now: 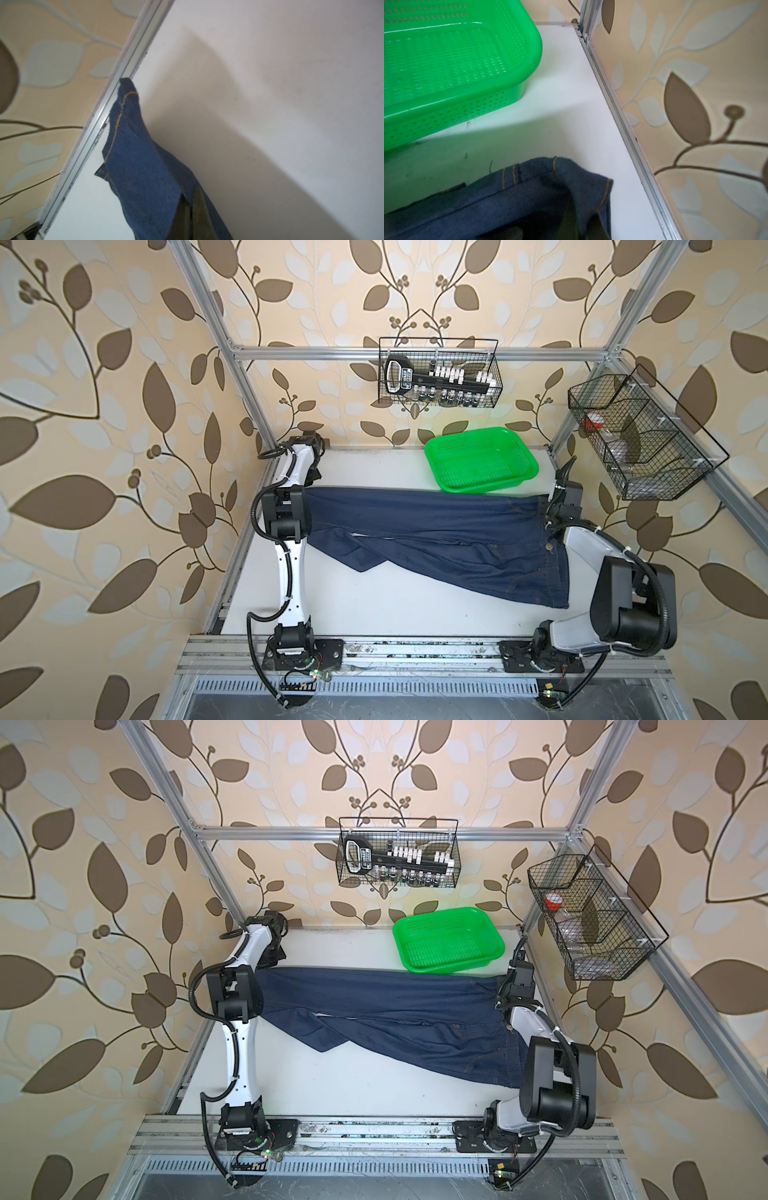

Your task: Fold and stack the trousers

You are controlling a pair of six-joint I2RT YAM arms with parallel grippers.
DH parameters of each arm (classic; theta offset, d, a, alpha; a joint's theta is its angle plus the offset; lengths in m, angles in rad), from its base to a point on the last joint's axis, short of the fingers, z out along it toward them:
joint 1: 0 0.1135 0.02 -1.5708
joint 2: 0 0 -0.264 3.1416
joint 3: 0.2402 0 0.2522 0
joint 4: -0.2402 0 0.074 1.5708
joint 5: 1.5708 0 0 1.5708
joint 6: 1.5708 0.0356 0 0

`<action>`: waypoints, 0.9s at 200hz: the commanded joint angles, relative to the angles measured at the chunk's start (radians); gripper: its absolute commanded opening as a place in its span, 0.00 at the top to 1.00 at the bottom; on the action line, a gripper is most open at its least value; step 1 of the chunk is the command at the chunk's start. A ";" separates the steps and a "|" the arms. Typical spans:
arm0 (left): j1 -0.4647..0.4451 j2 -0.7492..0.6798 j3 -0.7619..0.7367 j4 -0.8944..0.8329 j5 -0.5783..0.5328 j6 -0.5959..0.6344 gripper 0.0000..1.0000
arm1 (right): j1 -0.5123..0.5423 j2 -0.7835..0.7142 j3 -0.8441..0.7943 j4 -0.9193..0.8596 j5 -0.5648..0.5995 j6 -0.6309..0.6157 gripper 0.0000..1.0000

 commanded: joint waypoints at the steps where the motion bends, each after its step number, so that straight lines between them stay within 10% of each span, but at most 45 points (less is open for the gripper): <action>1: 0.000 -0.048 -0.036 0.112 0.101 0.042 1.00 | -0.024 0.076 0.084 0.035 -0.022 -0.034 0.96; 50: -0.020 -0.033 -0.018 0.099 0.109 0.051 0.92 | -0.026 0.239 0.253 -0.081 -0.091 -0.038 0.80; 114: -0.015 -0.161 -0.009 0.063 0.127 0.088 0.35 | -0.037 0.220 0.324 -0.249 -0.141 -0.048 0.44; 180: -0.015 -0.440 -0.284 -0.090 0.212 0.062 0.28 | -0.039 0.019 0.271 -0.434 -0.295 0.142 0.34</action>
